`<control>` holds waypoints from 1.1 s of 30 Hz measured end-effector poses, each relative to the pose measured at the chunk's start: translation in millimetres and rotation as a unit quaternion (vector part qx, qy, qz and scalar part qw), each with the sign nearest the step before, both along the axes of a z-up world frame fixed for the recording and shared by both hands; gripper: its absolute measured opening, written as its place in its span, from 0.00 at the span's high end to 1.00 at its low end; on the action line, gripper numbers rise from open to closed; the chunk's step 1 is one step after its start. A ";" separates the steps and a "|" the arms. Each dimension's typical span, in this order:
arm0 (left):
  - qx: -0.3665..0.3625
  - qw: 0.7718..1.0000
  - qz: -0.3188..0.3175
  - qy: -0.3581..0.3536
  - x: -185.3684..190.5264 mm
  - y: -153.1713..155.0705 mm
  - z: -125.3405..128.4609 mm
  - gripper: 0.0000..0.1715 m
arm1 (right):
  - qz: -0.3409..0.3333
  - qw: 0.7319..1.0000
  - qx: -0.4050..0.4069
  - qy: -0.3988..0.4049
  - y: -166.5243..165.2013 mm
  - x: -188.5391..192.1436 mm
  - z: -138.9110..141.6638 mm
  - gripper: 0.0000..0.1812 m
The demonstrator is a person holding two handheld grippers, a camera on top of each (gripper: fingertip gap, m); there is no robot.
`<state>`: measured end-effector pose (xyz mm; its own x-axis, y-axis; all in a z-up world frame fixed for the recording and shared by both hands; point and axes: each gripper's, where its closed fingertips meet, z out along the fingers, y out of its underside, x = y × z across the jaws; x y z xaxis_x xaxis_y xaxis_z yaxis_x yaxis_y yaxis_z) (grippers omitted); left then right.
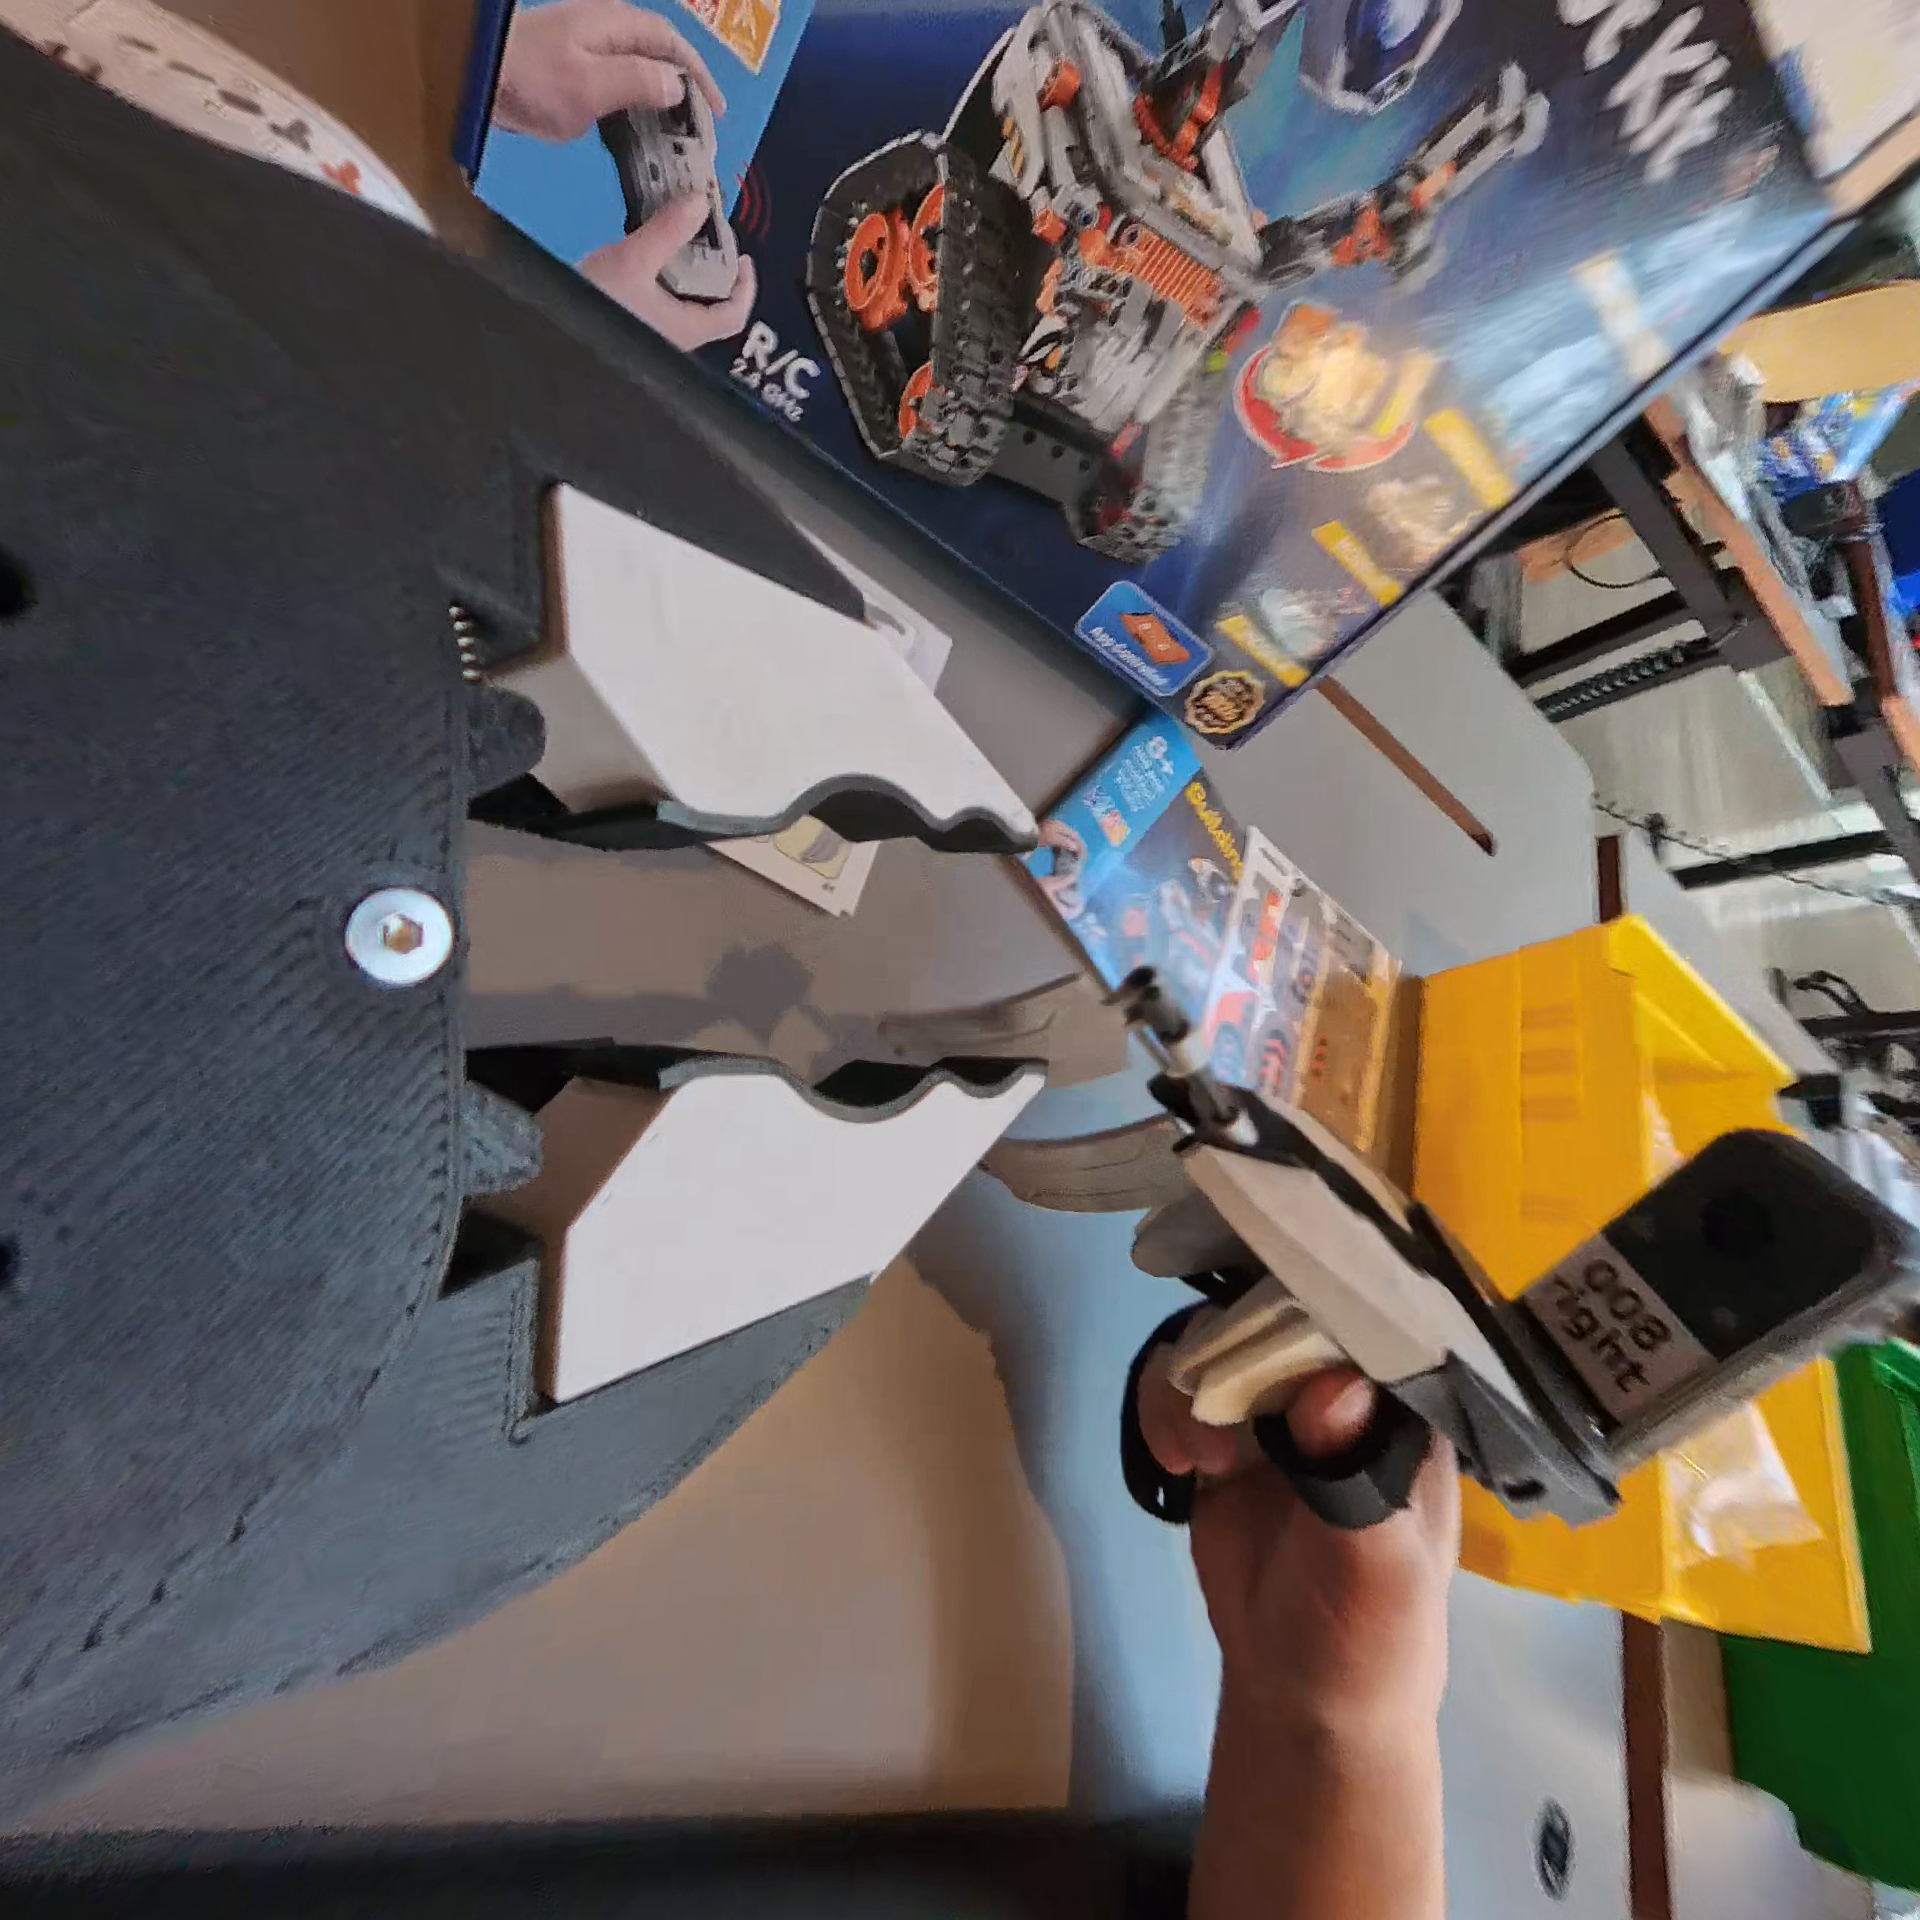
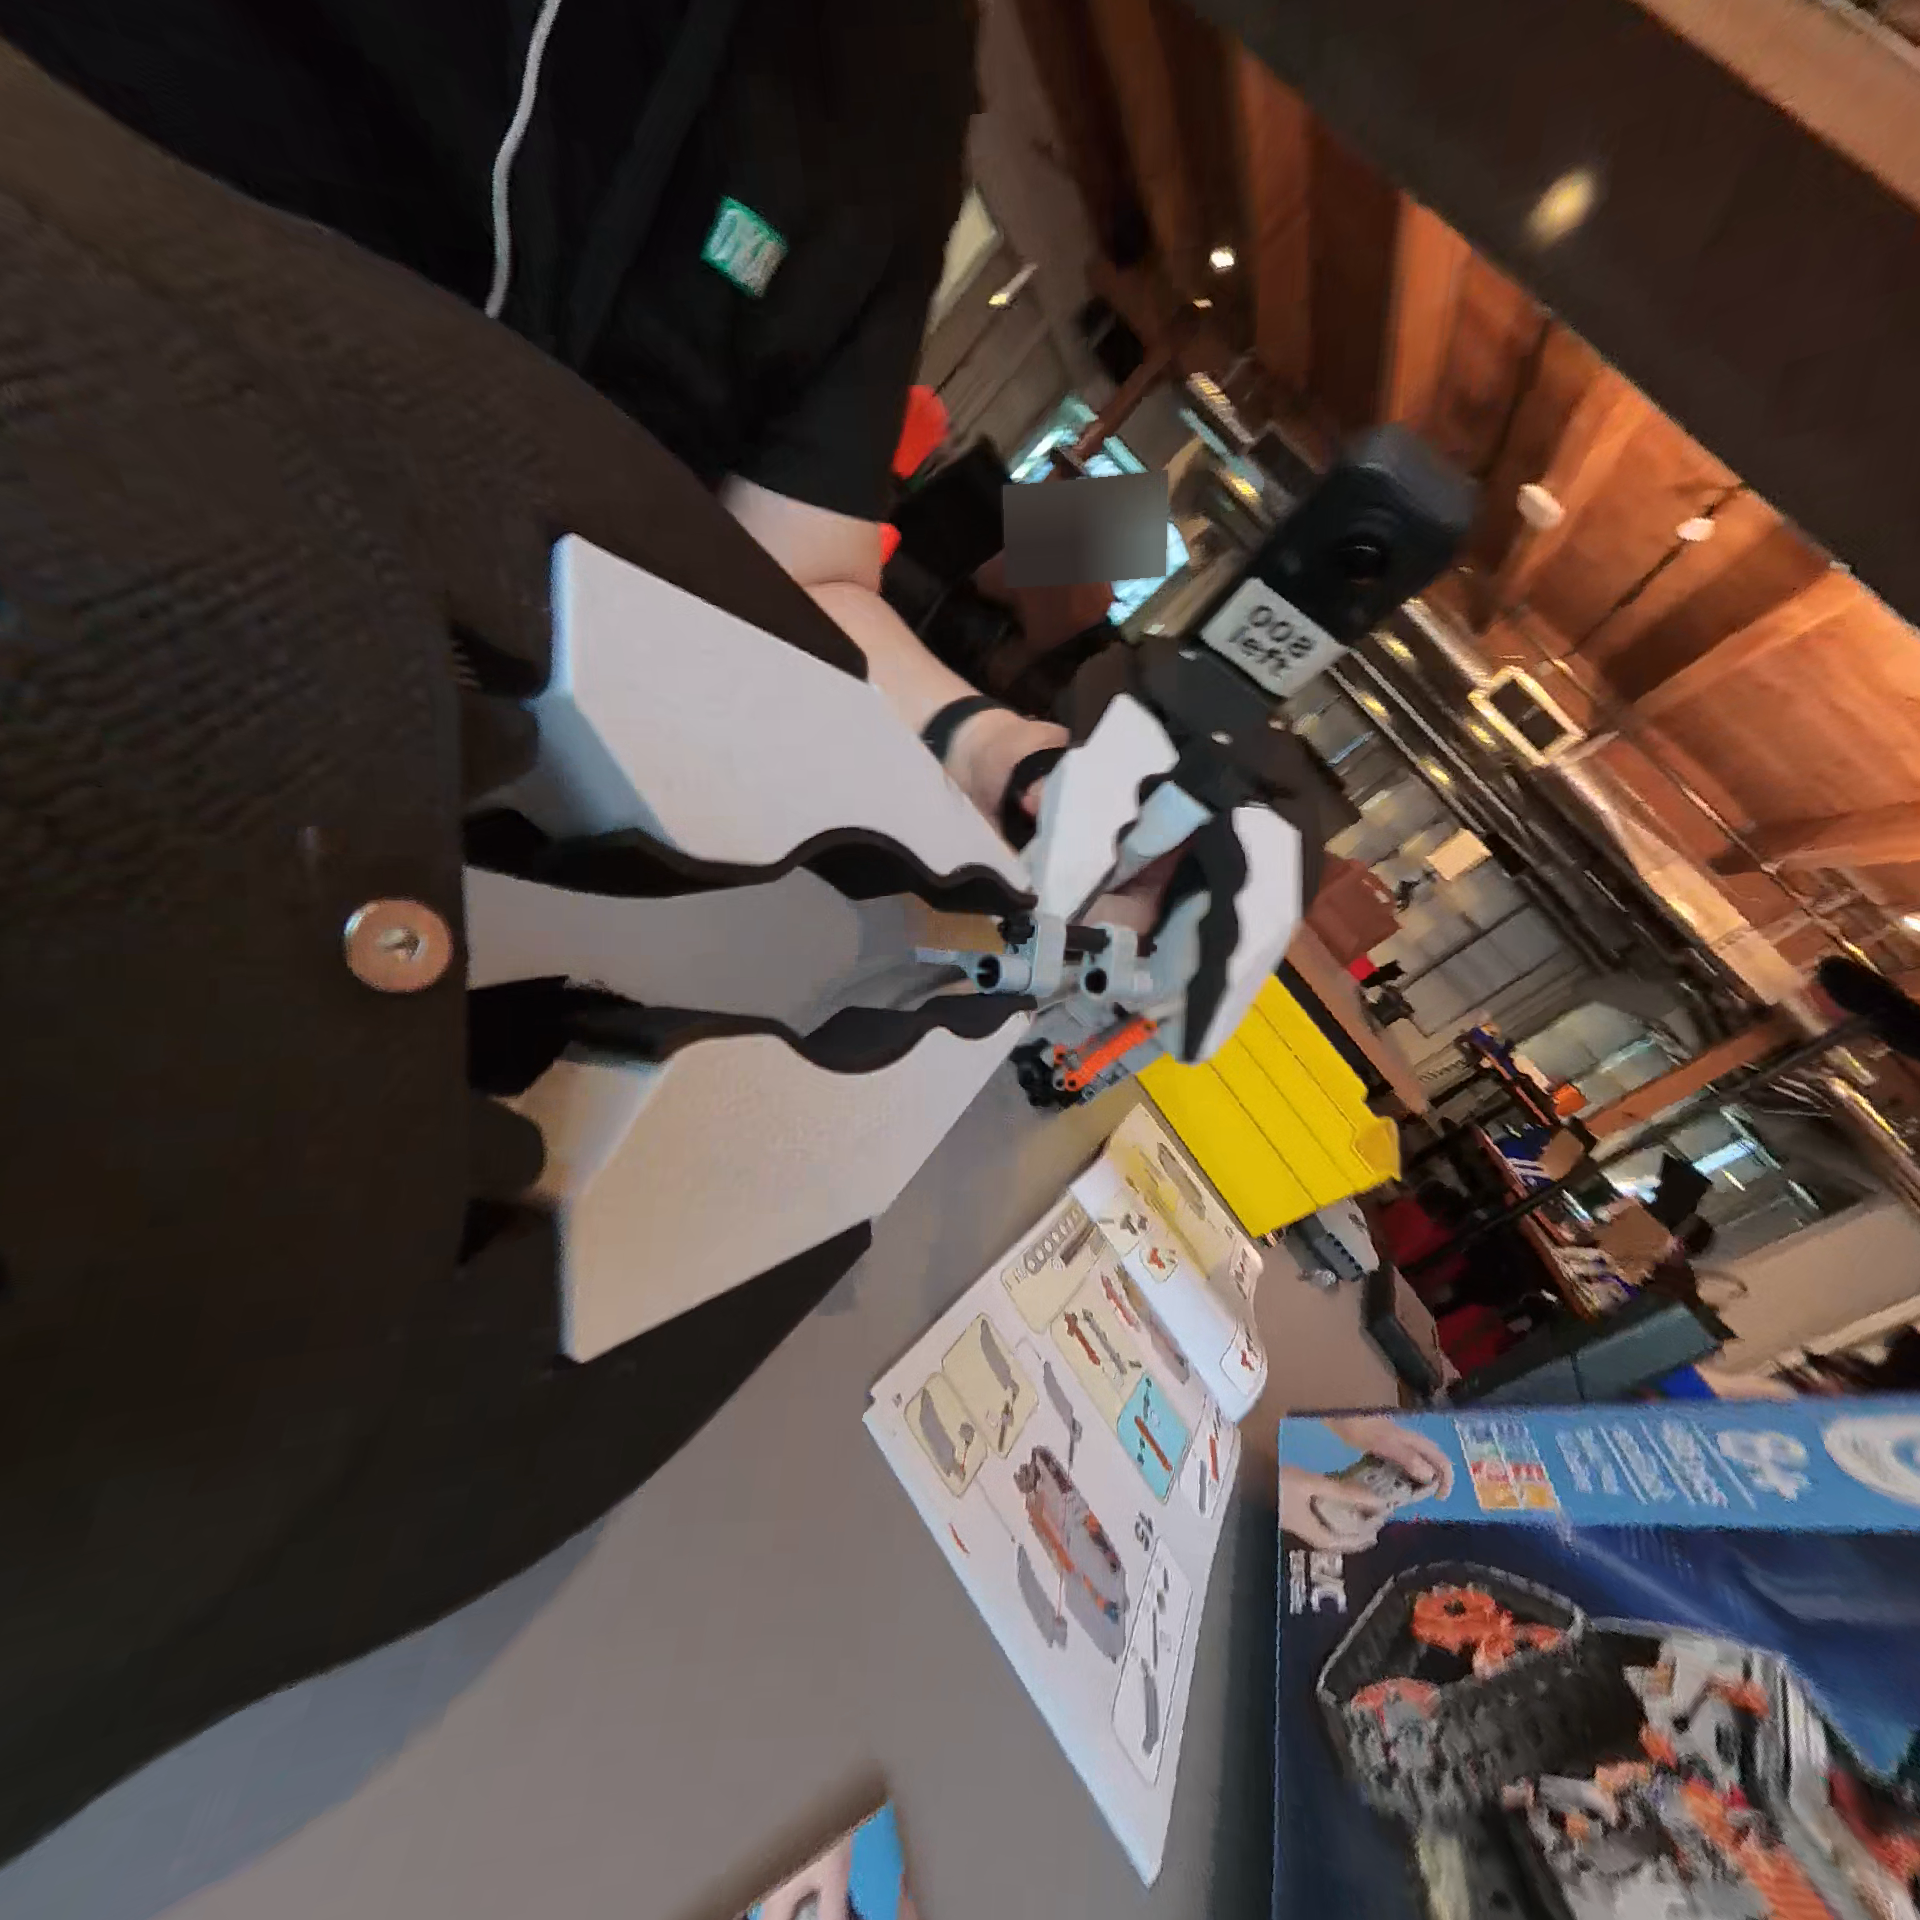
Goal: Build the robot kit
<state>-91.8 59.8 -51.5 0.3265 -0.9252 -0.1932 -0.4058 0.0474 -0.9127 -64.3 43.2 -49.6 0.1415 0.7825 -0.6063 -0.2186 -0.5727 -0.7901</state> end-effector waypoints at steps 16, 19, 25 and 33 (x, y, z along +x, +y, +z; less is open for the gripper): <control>0.030 0.967 -0.132 0.217 4.5 -64.4 -38.8 0.96 | 0.154 0.982 -0.077 -0.075 -48.8 -32.3 -35.3 0.94; 0.020 0.963 -0.130 0.236 -2.8 -63.5 -50.0 0.96 | 0.168 0.977 -0.079 -0.103 -52.9 -38.2 -49.8 0.93; -0.053 0.958 -0.133 0.250 -12.1 -70.1 -65.3 0.97 | 0.127 0.981 0.037 -0.140 -45.7 -42.0 -49.1 0.84; -0.138 0.954 -0.138 0.228 -23.8 -85.5 -76.6 0.97 | 0.117 0.908 0.273 -0.297 -67.1 -61.9 -70.6 0.94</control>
